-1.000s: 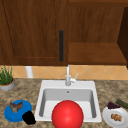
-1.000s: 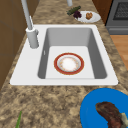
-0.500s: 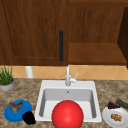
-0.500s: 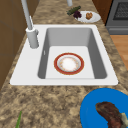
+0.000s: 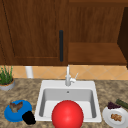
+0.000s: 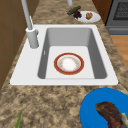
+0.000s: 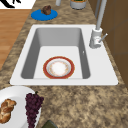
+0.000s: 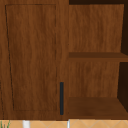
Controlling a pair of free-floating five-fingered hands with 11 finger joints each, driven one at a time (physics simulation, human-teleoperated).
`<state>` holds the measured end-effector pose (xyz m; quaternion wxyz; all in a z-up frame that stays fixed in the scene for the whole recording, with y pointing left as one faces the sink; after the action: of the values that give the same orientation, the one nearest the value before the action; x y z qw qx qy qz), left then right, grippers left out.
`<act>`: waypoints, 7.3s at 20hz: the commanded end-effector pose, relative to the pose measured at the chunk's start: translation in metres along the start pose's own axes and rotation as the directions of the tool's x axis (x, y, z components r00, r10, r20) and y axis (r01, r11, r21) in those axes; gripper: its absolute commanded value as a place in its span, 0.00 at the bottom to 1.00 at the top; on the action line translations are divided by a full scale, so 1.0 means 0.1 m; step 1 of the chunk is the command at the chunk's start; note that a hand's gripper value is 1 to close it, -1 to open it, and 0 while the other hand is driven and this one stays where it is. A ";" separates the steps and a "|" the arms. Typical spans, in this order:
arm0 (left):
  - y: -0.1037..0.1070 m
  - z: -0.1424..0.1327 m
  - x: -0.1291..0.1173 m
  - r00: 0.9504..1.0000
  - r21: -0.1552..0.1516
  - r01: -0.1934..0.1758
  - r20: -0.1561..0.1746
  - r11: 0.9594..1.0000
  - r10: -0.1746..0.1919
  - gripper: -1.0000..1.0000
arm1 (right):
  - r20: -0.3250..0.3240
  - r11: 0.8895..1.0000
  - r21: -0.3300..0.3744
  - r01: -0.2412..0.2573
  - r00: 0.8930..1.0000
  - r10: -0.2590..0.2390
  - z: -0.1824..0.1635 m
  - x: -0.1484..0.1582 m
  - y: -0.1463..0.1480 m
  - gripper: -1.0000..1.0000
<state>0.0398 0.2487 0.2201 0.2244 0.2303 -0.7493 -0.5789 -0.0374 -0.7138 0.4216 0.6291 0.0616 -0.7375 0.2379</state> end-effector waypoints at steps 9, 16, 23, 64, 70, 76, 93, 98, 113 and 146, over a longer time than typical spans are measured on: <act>0.00 0.00 0.00 1.000 0.000 0.000 0.000 1.000 0.000 0.50 | -0.011 0.986 0.076 -0.149 0.989 0.150 -0.26 -0.55 0.38 0.00; 0.00 0.00 0.00 1.000 0.000 0.000 0.000 1.000 0.000 0.50 | -0.026 0.961 0.135 -0.242 0.969 0.248 -0.39 -0.78 0.37 0.00; 0.00 0.00 0.00 1.000 0.000 0.000 0.000 1.000 0.000 0.50 | -0.063 0.935 0.122 -0.332 0.938 0.342 -0.57 -0.93 0.45 0.00; 0.00 0.00 0.00 1.000 0.000 0.000 0.000 1.000 0.000 0.50 | -0.206 0.650 0.264 -0.713 0.616 0.760 -1.92 -1.44 1.89 0.00; 0.00 0.00 0.00 1.000 0.000 0.000 0.000 1.000 0.000 0.50 | -0.232 0.599 0.315 -0.736 0.552 0.801 -2.14 -1.49 2.06 0.00; 0.00 0.00 0.00 1.000 0.000 0.000 0.000 1.000 0.000 0.50 | -0.250 0.546 0.357 -0.758 0.486 0.838 -2.40 -1.66 2.29 0.00; 0.00 0.00 0.00 1.000 0.000 0.000 0.000 1.000 0.000 0.50 | -0.336 0.468 0.478 -0.743 0.338 0.879 -2.49 -1.77 2.21 0.00; 0.00 0.00 0.00 1.000 0.000 0.000 0.000 1.000 0.000 0.50 | -0.404 0.480 0.545 -0.687 0.287 0.869 -2.43 -1.81 2.25 0.00; 0.00 0.00 0.00 1.000 0.000 0.000 0.000 1.000 0.000 0.50 | -0.409 0.437 0.643 -0.629 0.199 0.890 -2.59 -1.82 2.29 0.00; 0.00 0.00 0.00 1.000 0.000 0.000 0.000 1.000 0.000 0.50 | -0.389 0.409 0.735 -0.541 0.158 0.908 -3.26 -3.09 2.35 1.00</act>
<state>0.0398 0.2487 0.2201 0.2244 0.2303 -0.7493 -0.5789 0.2233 -0.4320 0.1167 0.6331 -0.3040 -0.2894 0.6504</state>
